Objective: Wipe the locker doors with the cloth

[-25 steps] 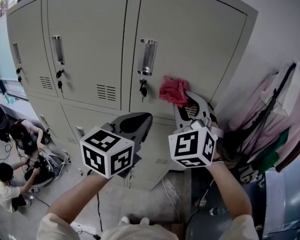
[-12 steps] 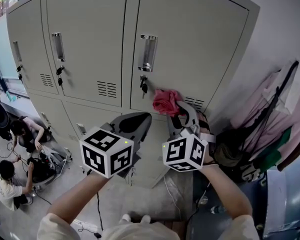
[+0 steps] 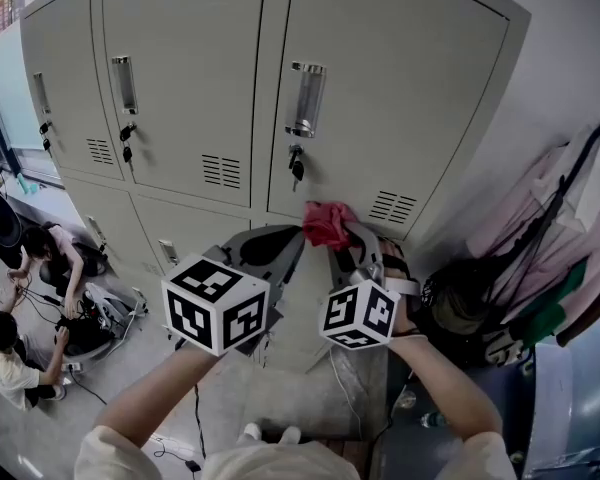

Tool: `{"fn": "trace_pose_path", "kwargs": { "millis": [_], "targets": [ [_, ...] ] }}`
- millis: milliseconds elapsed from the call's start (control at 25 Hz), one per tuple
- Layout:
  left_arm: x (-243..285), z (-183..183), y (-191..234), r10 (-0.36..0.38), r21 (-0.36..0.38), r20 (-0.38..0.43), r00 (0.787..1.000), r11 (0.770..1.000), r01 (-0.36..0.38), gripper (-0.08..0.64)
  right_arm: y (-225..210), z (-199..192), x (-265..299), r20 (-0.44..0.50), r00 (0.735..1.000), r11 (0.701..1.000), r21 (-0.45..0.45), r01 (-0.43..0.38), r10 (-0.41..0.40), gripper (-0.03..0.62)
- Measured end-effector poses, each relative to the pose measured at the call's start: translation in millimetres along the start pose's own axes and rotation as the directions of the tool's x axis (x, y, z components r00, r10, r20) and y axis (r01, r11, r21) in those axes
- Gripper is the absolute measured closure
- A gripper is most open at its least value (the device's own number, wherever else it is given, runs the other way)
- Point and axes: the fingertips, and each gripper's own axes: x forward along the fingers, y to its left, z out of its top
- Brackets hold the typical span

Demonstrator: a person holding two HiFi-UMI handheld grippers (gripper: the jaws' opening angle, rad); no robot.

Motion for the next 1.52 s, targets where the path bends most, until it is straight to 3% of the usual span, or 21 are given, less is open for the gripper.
{"fn": "trace_pose_path", "kwargs": {
  "millis": [240,360,600,800,880,1040,1280,1520],
  "targets": [
    [-6,-3,0,0.011,-0.007,0.002,1.0,1.0,-0.011,0.555,23,-5,4,-0.016,0.998,0.998,-0.024,-0.057,0.057,0.495],
    [-12,-2,4,0.025,-0.009,0.007,1.0,1.0,-0.025,0.555,25,6,-3,0.012,0.999,0.998,-0.049,-0.046,0.047,0.494],
    [-22,4,13,0.052,-0.015,0.029,0.998,0.999,-0.052,0.555,-15,47,-23,0.066,0.996,0.987,-0.148,0.062,-0.053,0.494],
    [-29,7,18,0.059,-0.017,0.044,0.997,0.998,-0.058,0.555,-58,64,-32,0.069,0.988,0.974,-0.171,0.146,-0.136,0.494],
    [-32,8,20,0.062,-0.02,0.049,0.997,0.998,-0.061,0.555,-78,71,-35,0.063,0.98,0.96,-0.198,0.2,-0.191,0.494],
    [-35,10,23,0.066,-0.024,0.058,0.996,0.998,-0.064,0.555,-116,83,-39,0.037,0.946,0.9,-0.298,0.318,-0.322,0.494],
    [-41,16,28,0.073,-0.021,0.071,0.995,0.997,-0.071,0.555,-124,92,-31,-0.008,0.933,0.861,-0.389,0.328,-0.359,0.494],
    [-40,19,29,0.072,-0.012,0.075,0.995,0.997,-0.071,0.555,-120,95,-26,-0.021,0.935,0.864,-0.389,0.319,-0.355,0.494]
  ]
}}
